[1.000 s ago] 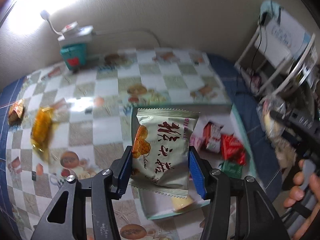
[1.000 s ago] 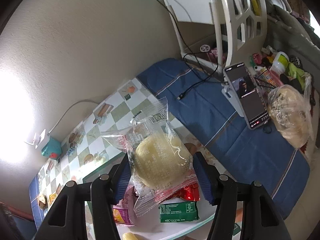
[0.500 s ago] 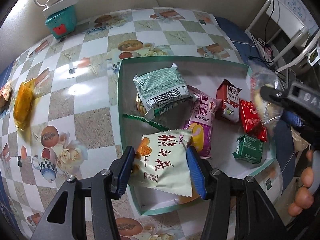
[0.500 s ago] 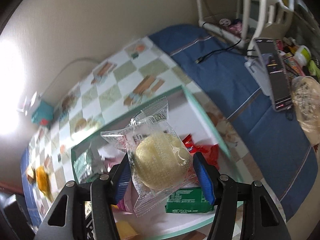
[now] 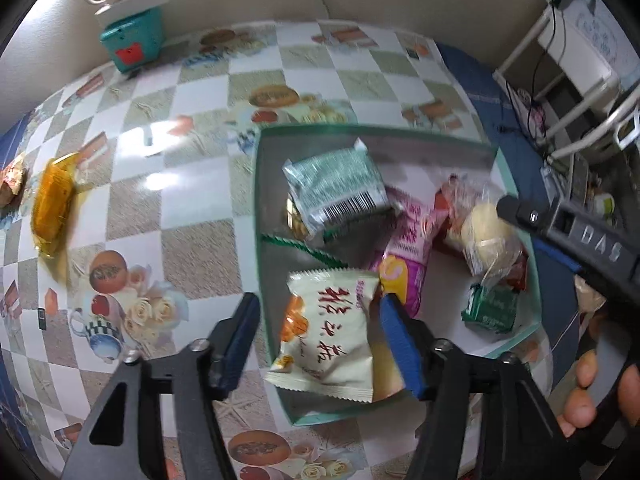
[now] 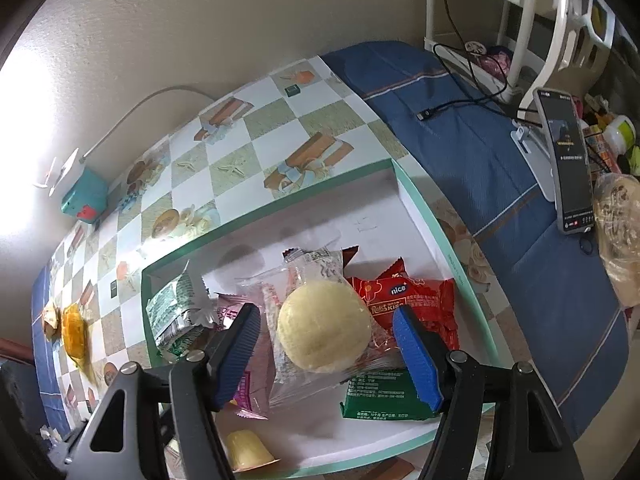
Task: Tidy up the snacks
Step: 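Open left tool over the tray while right tool releases the bun, then close left tool on the orange biscuit pack while right tool grasps the yellow wrapped cake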
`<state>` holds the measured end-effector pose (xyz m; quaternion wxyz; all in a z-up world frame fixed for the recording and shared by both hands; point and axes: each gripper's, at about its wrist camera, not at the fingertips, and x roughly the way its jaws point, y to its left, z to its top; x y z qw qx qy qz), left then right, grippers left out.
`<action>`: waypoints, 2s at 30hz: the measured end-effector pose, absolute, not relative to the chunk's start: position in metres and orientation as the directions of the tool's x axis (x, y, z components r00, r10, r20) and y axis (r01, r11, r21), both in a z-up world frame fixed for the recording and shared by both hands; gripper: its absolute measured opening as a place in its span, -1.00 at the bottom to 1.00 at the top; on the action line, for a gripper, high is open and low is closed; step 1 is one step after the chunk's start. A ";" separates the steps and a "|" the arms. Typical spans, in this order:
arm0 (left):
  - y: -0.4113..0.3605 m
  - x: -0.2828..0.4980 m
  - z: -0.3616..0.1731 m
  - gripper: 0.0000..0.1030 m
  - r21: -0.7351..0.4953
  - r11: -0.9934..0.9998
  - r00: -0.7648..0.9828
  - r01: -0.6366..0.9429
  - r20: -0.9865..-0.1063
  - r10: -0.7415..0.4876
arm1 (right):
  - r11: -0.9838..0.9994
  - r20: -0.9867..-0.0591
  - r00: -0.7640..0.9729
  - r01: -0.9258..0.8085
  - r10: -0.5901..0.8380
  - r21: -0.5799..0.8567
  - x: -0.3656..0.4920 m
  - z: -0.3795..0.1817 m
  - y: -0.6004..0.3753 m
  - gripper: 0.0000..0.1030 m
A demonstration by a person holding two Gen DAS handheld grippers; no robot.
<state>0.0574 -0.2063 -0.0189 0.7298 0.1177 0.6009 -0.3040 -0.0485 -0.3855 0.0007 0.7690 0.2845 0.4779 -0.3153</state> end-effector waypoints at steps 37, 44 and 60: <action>0.147 0.331 0.024 0.90 -0.029 0.991 0.466 0.128 -0.881 -0.086 | 0.893 -0.864 0.491 0.332 0.111 0.303 0.191 -0.017 -0.145 1.00; 0.110 0.386 -0.028 0.90 -0.035 0.983 0.391 0.182 -0.915 -0.105 | 0.914 -0.909 0.391 0.301 0.143 0.273 0.245 -0.066 -0.108 1.00; 0.081 0.407 -0.081 0.72 0.041 0.971 0.349 0.236 -0.936 -0.046 | 0.939 -0.933 0.341 0.270 0.115 0.214 0.261 -0.093 -0.085 0.57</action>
